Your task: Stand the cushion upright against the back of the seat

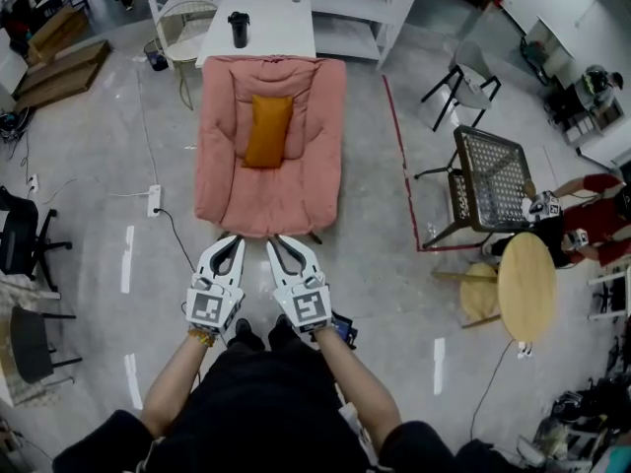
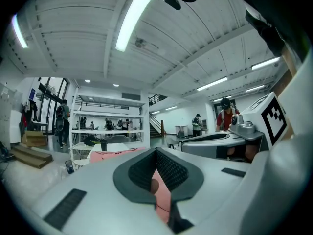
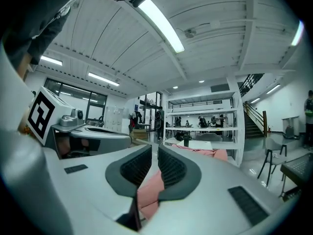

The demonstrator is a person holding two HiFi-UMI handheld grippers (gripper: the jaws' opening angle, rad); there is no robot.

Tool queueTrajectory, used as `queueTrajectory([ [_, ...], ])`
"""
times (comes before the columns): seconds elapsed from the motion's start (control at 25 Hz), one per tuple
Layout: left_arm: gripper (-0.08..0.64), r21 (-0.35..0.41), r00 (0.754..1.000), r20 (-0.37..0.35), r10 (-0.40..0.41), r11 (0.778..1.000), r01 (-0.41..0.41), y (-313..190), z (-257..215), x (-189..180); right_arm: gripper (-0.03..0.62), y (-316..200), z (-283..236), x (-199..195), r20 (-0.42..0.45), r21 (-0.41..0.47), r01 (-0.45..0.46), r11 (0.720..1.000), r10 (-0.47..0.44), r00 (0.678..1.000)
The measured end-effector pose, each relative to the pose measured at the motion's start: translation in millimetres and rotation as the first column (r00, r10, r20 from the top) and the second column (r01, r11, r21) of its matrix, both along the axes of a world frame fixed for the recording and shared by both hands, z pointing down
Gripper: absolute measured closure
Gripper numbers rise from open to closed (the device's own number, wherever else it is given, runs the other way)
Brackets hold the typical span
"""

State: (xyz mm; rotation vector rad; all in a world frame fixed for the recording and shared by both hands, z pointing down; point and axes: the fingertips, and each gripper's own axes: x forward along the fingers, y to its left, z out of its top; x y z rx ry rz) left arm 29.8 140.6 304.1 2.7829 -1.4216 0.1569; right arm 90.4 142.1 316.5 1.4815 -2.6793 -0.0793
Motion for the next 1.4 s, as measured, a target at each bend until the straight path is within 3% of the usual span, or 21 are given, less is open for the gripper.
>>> queueTrajectory([
  [0.24, 0.546, 0.056, 0.998, -0.059, 0.014, 0.998, -0.011, 0.8, 2.5, -24.3, 0.574, 7.4, 2.2, -21.4, -0.021, 0.003, -0.03, 1.0, 0.03, 0.999],
  [0.44, 0.546, 0.012, 1.0, -0.03, 0.003, 1.0, -0.003, 0.4, 0.7, -43.2, 0.577, 11.5, 0.3, -40.2, -0.032, -0.013, -0.051, 0.999, 0.05, 0.998],
  [0.68, 0.546, 0.022, 0.998, -0.056, 0.014, 1.0, -0.013, 3.5, 9.6, -56.3, 0.577, 18.8, 0.8, -57.6, -0.023, -0.021, -0.048, 0.999, 0.048, 0.999],
  [1.4, 0.546, -0.007, 0.998, -0.06, 0.015, 1.0, -0.016, 19.2, 5.4, -54.9, 0.577, 31.8, -16.0, -61.0, -0.026, -0.008, -0.046, 0.999, 0.046, 0.999],
])
